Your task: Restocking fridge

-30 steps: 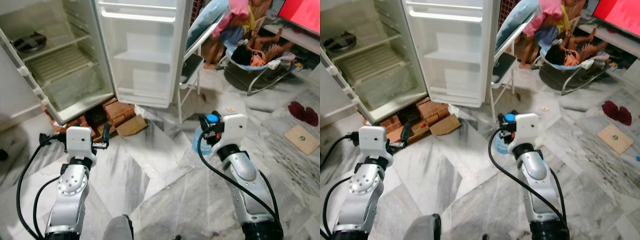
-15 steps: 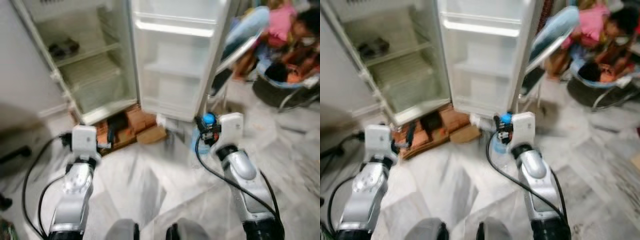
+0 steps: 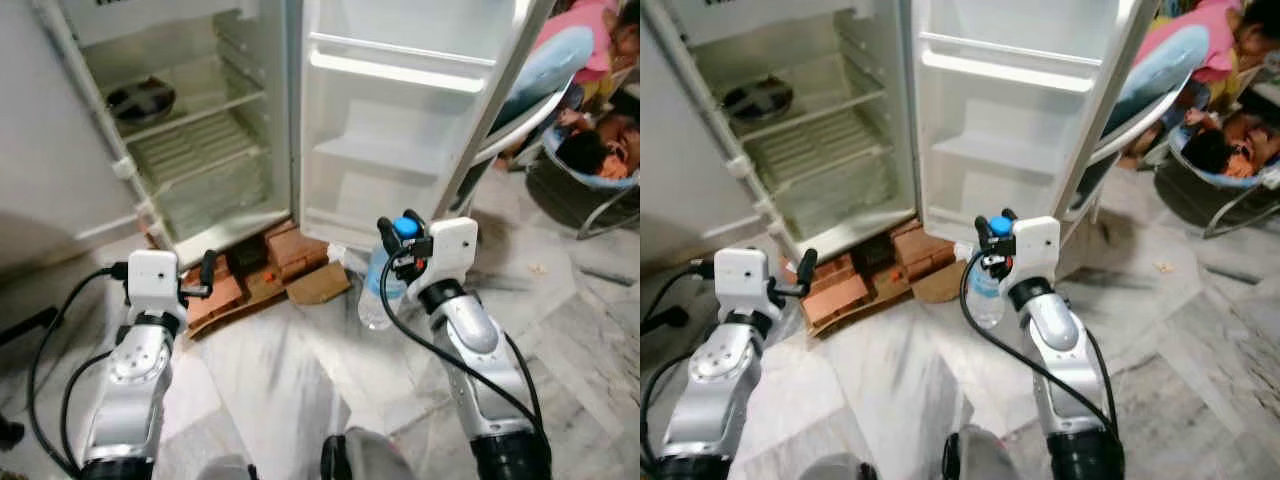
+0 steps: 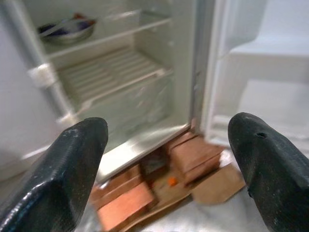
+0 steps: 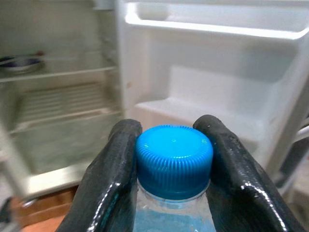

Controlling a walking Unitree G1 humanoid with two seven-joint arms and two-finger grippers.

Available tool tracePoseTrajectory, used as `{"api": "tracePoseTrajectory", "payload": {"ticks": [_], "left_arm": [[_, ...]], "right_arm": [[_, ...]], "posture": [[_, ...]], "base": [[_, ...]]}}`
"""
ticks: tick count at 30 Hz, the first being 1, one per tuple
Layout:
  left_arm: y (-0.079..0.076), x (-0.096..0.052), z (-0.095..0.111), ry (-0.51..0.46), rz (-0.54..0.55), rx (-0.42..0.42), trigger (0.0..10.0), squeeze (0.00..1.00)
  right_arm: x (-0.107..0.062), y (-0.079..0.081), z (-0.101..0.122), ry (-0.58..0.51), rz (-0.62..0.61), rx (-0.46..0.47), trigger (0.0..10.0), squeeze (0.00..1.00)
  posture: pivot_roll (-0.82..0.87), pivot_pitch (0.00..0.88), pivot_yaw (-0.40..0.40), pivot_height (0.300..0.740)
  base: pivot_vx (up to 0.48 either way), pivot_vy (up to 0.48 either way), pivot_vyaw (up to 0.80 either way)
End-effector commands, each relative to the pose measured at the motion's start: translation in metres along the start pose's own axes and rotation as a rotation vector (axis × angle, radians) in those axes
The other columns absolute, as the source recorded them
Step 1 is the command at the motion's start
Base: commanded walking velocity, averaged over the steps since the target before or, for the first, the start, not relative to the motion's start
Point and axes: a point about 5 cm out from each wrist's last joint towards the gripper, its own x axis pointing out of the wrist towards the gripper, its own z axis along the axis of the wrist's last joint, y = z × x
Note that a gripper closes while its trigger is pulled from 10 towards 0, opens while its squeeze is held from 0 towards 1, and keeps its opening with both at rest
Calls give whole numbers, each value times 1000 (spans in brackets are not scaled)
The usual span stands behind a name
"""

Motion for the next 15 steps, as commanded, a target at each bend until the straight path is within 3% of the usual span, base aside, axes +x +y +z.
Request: {"api": "tracePoseTrajectory", "payload": {"ticks": [1, 4, 12, 15], "left_arm": [[8, 0, 1, 3, 3, 3, 10000, 0], [6, 3, 1, 5, -19, 3, 10000, 0], [7, 7, 8, -23, -30, 30, 10000, 0], [7, 8, 5, -10, -44, 79, 10000, 0]], "right_arm": [[6, 7, 9, -47, 20, 21, 10000, 0], [11, 6, 9, -45, 15, 27, 10000, 0], [18, 9, 13, -69, 11, 24, 10000, 0], [20, 12, 4, -40, 10, 15, 10000, 0]], "posture": [[47, 97, -57, 740], [53, 84, -60, 740], [68, 49, -62, 740], [75, 45, -58, 740]], "base": [[330, 349, -438], [309, 366, -490], [212, 416, 0], [250, 304, 0]]}}
